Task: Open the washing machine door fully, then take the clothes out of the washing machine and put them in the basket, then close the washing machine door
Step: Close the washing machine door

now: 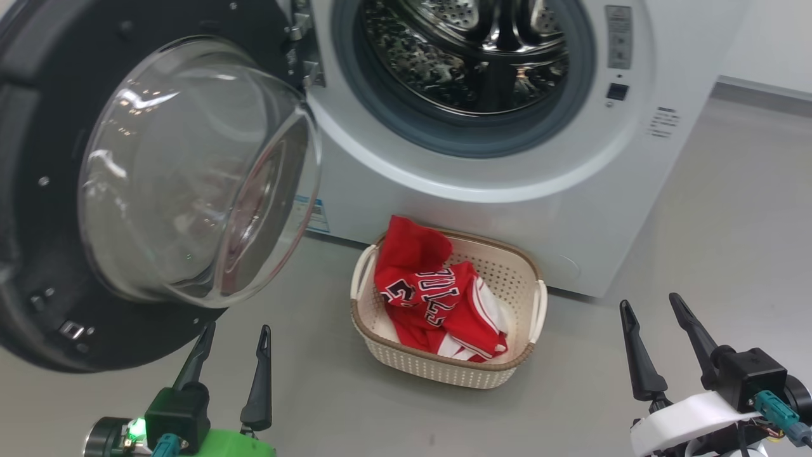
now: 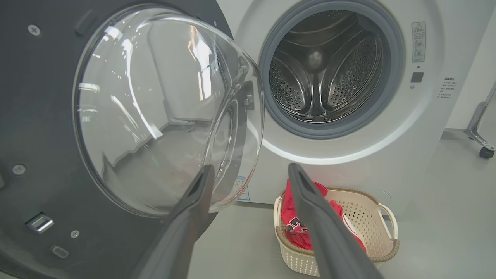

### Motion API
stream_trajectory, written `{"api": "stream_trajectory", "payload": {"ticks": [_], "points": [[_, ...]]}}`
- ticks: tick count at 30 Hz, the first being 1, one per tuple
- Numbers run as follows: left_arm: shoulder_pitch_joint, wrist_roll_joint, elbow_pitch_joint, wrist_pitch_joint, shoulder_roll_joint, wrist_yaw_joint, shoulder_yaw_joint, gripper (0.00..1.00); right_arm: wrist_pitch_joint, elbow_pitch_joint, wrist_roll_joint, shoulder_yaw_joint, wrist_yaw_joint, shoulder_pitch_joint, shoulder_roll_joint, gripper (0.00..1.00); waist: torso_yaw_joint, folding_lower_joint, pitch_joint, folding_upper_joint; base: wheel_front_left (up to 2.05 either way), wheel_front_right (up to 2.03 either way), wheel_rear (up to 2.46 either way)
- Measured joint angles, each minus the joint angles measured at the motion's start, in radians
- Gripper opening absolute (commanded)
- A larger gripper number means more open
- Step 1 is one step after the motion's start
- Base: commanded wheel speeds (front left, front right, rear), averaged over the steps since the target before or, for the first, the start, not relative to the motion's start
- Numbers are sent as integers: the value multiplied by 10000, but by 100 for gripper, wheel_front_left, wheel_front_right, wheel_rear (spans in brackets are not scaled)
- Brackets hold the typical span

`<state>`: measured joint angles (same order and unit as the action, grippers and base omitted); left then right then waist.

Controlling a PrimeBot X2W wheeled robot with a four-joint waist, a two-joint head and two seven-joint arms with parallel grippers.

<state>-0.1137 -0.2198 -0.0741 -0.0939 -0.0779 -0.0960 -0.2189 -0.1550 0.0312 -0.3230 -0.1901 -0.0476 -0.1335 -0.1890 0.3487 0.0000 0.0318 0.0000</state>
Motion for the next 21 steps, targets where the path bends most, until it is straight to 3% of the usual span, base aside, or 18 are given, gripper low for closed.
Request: {"api": "stream_trajectory", "payload": {"ticks": [13,21], "points": [[-7,0,-8,-13,4,0,98,100,44,82,8,-144,12,2,0,100,1518,0,35,0,0,0,0],[-101,-2,-144,-130,10,-46,393,100,190,102,25,-431,56,24,10,100,1855,0,141,0,0,0,0]]}}
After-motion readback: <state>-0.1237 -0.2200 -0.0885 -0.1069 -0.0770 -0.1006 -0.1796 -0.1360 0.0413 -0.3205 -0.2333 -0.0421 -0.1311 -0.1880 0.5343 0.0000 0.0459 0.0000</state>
